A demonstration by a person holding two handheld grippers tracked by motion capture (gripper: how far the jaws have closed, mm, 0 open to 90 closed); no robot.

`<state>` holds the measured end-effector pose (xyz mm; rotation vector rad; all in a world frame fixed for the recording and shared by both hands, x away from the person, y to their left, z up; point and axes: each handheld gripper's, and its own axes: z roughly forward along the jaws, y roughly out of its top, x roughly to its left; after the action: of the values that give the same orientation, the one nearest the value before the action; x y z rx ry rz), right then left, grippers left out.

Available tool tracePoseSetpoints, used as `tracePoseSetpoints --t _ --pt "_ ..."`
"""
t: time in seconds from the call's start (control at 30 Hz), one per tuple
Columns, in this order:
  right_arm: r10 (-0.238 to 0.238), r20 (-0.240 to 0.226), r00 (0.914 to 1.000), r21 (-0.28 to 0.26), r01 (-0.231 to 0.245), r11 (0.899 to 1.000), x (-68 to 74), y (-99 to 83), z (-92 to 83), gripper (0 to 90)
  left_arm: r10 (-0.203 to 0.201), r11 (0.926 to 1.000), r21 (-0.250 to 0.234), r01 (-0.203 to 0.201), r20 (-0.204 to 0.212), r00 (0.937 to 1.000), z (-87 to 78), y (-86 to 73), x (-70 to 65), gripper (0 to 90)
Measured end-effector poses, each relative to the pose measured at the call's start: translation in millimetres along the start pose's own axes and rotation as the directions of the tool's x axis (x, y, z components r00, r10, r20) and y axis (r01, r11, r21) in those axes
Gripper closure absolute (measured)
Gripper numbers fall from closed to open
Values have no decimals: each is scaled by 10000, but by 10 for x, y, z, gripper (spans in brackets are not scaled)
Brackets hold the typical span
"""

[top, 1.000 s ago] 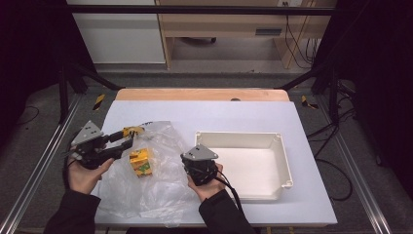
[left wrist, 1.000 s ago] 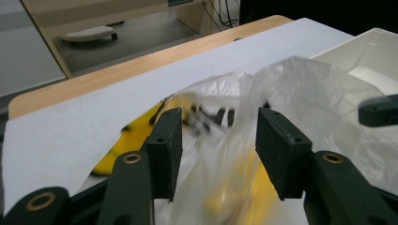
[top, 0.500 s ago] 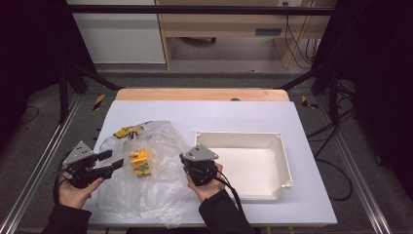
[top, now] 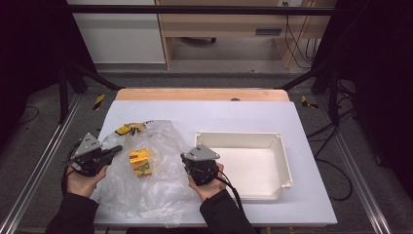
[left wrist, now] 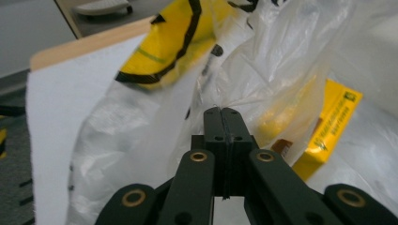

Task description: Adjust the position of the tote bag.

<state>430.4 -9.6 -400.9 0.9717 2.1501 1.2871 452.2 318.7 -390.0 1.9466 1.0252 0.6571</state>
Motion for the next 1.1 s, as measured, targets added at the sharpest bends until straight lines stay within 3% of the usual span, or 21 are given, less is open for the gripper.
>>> tracePoseSetpoints --t 0.13,0.23,0.47,0.6,0.73,0.93,1.1 --pt "-2 78 10000 169 1 9999 -4 -14 19 900 -103 9999 134 107 -343 9994 114 112 77 900" --pt "1 66 10000 313 -3 9995 0 -34 37 900 -359 9988 316 367 -281 9990 279 112 139 900" --pt "-54 129 9999 658 46 9978 -31 -63 75 900 -969 9890 1102 988 -220 9950 647 -22 290 900" --pt "-105 103 9999 821 96 9966 -21 -71 95 900 -1026 9809 1642 1041 -177 9946 771 -95 308 900" --pt "-305 149 9994 1035 288 9942 2 -85 122 900 -1291 9760 1784 1251 105 9916 863 -173 292 900" --pt "-300 8 9995 1069 297 9938 -1 -103 142 829 -1269 9678 2219 1190 220 9917 898 -237 293 900" --pt "-368 -72 9993 530 371 9979 22 -78 85 704 -1015 9618 2585 904 300 9944 946 -263 234 900"
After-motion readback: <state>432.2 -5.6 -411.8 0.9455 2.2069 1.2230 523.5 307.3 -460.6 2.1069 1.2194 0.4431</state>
